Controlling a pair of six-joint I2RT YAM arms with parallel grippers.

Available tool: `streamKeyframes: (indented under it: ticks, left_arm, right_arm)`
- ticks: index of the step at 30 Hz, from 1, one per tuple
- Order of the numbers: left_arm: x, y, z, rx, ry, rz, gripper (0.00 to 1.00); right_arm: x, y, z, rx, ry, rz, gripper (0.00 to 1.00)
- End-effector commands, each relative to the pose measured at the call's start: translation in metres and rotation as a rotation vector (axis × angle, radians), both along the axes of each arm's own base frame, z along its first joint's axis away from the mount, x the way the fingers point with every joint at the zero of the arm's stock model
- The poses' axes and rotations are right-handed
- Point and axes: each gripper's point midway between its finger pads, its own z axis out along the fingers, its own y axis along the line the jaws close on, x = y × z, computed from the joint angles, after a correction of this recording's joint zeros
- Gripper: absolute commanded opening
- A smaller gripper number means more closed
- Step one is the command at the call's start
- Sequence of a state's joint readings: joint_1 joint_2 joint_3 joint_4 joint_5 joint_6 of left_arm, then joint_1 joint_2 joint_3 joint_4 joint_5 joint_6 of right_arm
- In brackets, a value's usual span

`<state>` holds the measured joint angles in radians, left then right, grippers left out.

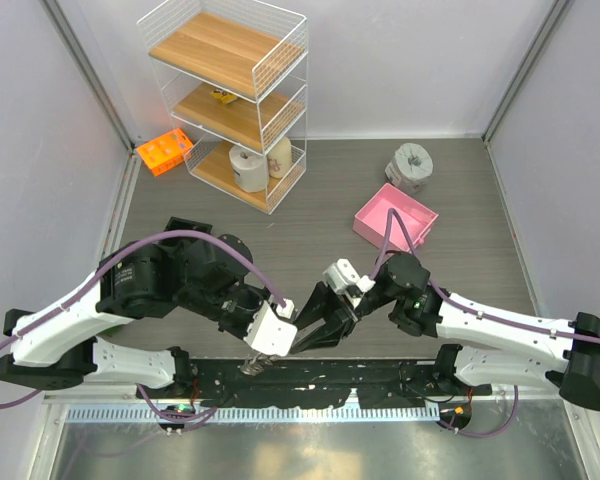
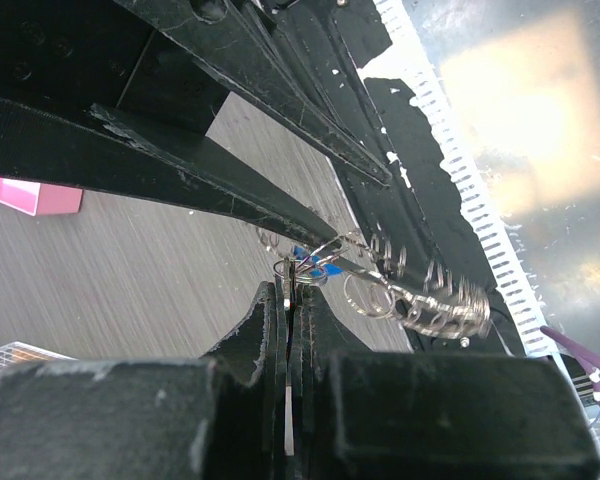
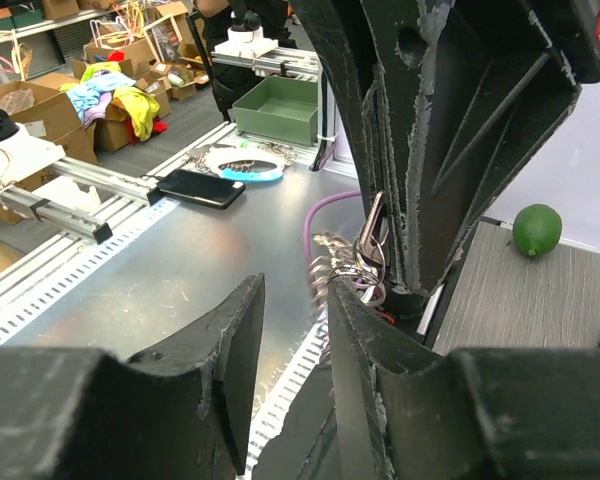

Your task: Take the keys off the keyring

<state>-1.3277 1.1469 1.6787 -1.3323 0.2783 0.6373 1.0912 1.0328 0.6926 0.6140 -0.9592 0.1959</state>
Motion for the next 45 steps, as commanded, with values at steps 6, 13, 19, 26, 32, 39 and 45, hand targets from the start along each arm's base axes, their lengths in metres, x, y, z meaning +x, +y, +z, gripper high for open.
streamKeyframes:
  ticks: [6, 13, 19, 26, 32, 39, 45]
  left_arm:
    - [0.001, -0.003, 0.019, -0.095, -0.030, 0.000, 0.00]
    - [-0.001, -0.002, 0.018, -0.096, -0.036, -0.011, 0.00]
    - [-0.003, -0.002, 0.019, -0.098, -0.041, -0.025, 0.00]
    - [-0.008, -0.001, 0.022, -0.105, -0.041, -0.049, 0.00]
    - [-0.012, 0.000, 0.026, -0.115, -0.045, -0.073, 0.00]
    - [-0.013, -0.001, 0.031, -0.128, -0.060, -0.093, 0.00]
    - [-0.016, -0.003, 0.034, -0.137, -0.067, -0.117, 0.00]
  right_arm:
    - [0.001, -0.004, 0.023, 0.066, -0.070, -0.056, 0.38]
    - [0.012, -0.015, 0.027, 0.037, -0.141, -0.145, 0.38]
    - [0.020, -0.015, 0.031, 0.040, -0.167, -0.170, 0.39]
    - [0.037, -0.009, 0.034, 0.027, -0.198, -0.179, 0.48]
    - [0.037, 0.001, 0.029, 0.009, -0.199, -0.108, 0.68]
    - [0.028, 0.005, 0.025, 0.010, -0.180, -0.017, 0.68]
    - [0.027, 0.008, 0.025, 0.017, -0.173, 0.007, 0.66]
